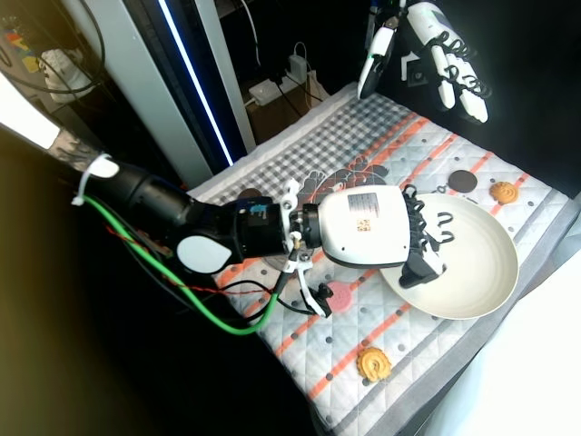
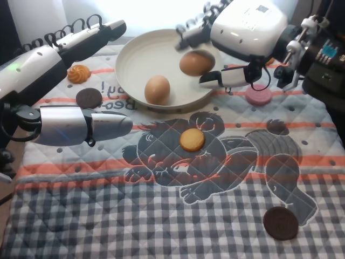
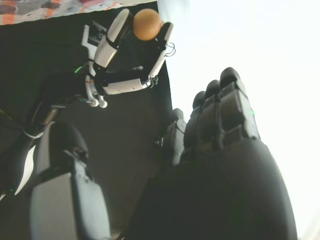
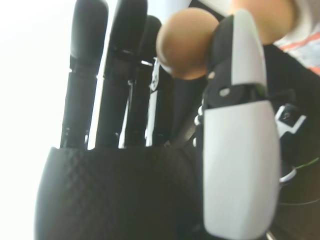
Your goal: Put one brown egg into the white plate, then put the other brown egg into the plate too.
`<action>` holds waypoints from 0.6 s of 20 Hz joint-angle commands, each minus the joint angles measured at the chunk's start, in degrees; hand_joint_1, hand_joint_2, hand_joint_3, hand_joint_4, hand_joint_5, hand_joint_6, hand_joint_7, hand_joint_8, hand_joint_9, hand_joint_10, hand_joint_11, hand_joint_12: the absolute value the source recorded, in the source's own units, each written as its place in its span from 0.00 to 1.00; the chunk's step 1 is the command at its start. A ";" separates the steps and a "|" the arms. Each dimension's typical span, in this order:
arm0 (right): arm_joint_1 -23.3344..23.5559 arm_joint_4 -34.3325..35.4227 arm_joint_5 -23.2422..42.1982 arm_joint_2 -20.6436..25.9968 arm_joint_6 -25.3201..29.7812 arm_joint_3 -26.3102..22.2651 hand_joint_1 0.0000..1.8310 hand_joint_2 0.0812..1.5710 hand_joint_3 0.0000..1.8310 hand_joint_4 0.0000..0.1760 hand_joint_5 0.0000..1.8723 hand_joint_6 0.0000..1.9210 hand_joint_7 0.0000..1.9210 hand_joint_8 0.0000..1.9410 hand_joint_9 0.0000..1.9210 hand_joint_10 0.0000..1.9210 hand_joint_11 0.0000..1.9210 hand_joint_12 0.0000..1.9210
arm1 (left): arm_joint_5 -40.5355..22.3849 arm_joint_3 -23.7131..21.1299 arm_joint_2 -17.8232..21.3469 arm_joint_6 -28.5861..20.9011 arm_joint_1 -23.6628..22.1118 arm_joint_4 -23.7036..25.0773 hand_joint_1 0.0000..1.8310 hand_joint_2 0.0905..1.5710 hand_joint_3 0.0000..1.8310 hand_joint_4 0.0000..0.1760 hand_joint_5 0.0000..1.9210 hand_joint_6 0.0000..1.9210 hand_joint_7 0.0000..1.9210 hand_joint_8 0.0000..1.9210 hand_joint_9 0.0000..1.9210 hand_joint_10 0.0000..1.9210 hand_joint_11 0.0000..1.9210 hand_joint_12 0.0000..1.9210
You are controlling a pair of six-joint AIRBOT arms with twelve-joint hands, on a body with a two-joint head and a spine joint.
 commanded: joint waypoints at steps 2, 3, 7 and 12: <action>0.87 1.65 6.98 0.47 -0.07 -0.50 0.25 0.52 0.00 0.99 0.00 0.00 0.02 0.01 0.06 0.01 0.00 0.41 | -8.11 -0.28 -0.08 -0.31 -0.13 0.47 0.35 0.56 0.00 1.00 0.04 0.00 0.00 0.00 0.00 0.00 0.00 0.01; 1.32 1.57 8.01 2.44 -0.07 -1.46 0.22 0.51 0.00 1.00 0.00 0.00 0.00 0.00 0.00 0.00 0.00 0.19 | -8.74 -0.49 0.13 -0.38 0.12 0.21 0.36 0.56 0.00 1.00 0.04 0.00 0.00 0.00 0.00 0.00 0.00 0.00; 1.20 4.25 16.14 11.74 -0.07 -7.57 0.23 0.52 0.00 1.00 0.00 0.00 0.00 0.00 0.00 0.00 0.00 0.00 | -13.48 -0.67 1.93 -7.34 2.05 0.21 0.36 0.56 0.00 1.00 0.04 0.00 0.00 0.00 0.00 0.00 0.01 0.00; -8.99 13.34 29.93 18.57 -0.07 -16.01 0.25 0.53 0.00 1.00 0.00 0.00 0.00 0.00 0.00 0.00 0.00 0.00 | -20.40 -0.92 4.49 -15.53 5.88 -0.08 0.35 0.56 0.00 1.00 0.02 0.00 0.01 0.00 0.00 0.00 0.01 0.01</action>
